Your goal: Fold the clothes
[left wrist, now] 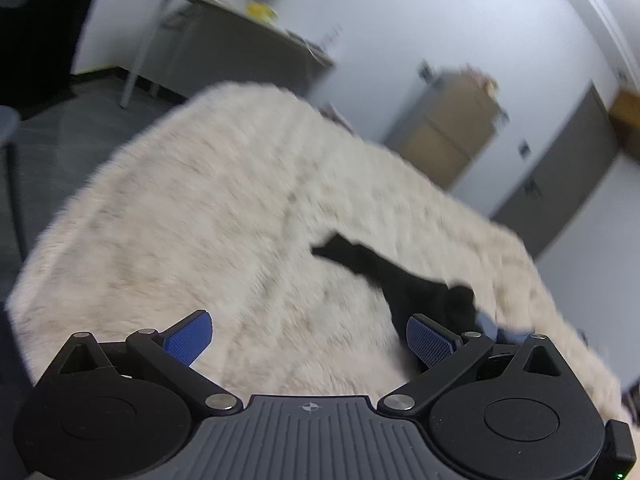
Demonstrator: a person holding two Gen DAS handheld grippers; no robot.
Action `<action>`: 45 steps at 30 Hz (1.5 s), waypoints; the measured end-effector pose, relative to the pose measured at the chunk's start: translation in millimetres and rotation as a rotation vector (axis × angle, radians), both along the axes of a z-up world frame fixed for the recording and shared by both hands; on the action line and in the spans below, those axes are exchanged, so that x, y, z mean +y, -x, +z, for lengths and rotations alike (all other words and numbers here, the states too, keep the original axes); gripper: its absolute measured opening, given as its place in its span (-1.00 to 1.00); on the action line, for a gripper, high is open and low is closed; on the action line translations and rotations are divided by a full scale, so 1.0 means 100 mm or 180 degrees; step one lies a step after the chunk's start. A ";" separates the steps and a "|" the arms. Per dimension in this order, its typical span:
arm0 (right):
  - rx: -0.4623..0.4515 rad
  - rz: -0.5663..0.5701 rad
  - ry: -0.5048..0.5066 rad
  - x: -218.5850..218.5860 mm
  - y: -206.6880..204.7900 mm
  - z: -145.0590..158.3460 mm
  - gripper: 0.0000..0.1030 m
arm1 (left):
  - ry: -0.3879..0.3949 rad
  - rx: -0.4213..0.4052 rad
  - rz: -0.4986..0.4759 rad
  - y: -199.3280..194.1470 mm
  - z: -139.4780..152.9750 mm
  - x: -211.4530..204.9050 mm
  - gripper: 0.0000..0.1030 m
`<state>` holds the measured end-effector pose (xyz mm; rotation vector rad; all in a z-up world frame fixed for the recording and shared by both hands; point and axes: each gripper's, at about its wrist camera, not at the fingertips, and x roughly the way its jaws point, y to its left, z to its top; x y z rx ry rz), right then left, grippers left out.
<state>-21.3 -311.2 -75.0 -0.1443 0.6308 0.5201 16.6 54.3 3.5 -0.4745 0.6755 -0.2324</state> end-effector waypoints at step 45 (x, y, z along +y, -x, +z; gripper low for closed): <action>-0.0825 -0.0668 0.0761 0.20 0.01 -0.79 0.30 | 0.0807 -0.0269 0.1971 0.50 -0.20 0.69 -0.46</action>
